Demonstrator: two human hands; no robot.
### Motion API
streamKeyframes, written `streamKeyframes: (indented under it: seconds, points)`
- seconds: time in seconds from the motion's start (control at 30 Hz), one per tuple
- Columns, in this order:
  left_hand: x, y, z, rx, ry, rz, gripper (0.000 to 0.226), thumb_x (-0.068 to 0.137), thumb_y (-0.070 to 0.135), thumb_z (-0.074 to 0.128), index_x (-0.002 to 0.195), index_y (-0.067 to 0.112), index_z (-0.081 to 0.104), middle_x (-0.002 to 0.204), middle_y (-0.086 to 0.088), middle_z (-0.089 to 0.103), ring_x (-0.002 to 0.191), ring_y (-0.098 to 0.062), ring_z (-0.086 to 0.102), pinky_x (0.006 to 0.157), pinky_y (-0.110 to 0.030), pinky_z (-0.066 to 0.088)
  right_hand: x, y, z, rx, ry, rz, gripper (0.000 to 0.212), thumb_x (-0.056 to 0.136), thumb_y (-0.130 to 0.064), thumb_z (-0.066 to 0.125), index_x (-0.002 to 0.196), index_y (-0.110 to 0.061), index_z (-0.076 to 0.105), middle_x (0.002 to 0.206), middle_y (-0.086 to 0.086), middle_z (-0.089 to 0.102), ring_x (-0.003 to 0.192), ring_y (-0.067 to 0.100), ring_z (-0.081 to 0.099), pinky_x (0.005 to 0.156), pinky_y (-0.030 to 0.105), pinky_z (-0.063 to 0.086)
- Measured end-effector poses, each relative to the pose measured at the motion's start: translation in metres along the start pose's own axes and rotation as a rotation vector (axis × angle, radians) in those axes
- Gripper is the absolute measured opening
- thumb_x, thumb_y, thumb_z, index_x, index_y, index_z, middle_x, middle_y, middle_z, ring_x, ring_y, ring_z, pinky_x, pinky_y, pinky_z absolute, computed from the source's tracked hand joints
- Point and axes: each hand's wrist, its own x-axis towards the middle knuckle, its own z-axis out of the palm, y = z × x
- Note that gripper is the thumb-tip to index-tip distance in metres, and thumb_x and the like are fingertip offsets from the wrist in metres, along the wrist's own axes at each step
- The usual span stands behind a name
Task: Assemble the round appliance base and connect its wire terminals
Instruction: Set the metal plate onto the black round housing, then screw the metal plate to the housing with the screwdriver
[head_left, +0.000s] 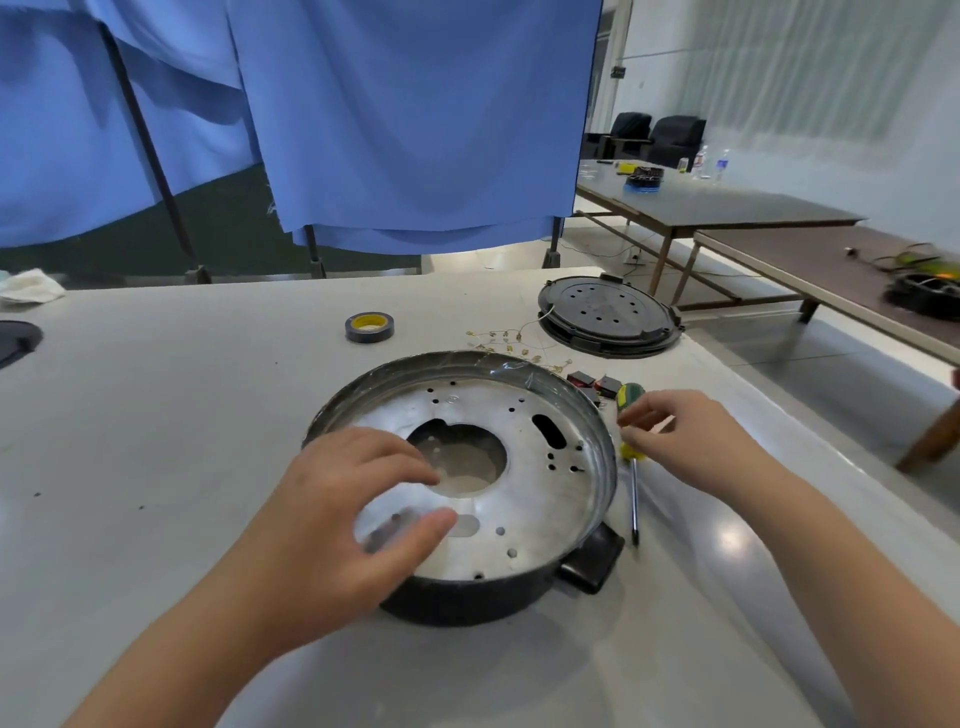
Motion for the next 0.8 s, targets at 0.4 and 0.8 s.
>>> streamKeyframes:
  seconds: [0.4,0.8]
  points:
    - [0.000,0.008,0.001,0.050,-0.075,0.063,0.039,0.078,0.064,0.056,0.078,0.029,0.073,0.078,0.023,0.066,0.077,0.003,0.060,0.086,-0.028,0.046,0.027,-0.006,0.020,-0.525,-0.038,-0.246,0.021,0.087,-0.023,0.061,0.106,-0.026,0.067,0.103,0.003,0.051,0.104,0.024,0.046,0.075,0.028,0.035]
    - [-0.004,0.011,0.000,0.108,-0.146,0.070,0.053,0.062,0.081,0.061,0.074,0.030,0.071,0.071,0.021,0.062,0.072,-0.002,0.058,0.070,-0.024,0.046,0.030,-0.015,0.014,-0.487,-0.132,-0.247,0.024,0.082,-0.011,0.056,0.105,-0.017,0.062,0.098,0.003,0.063,0.093,0.025,0.057,0.079,0.037,0.050]
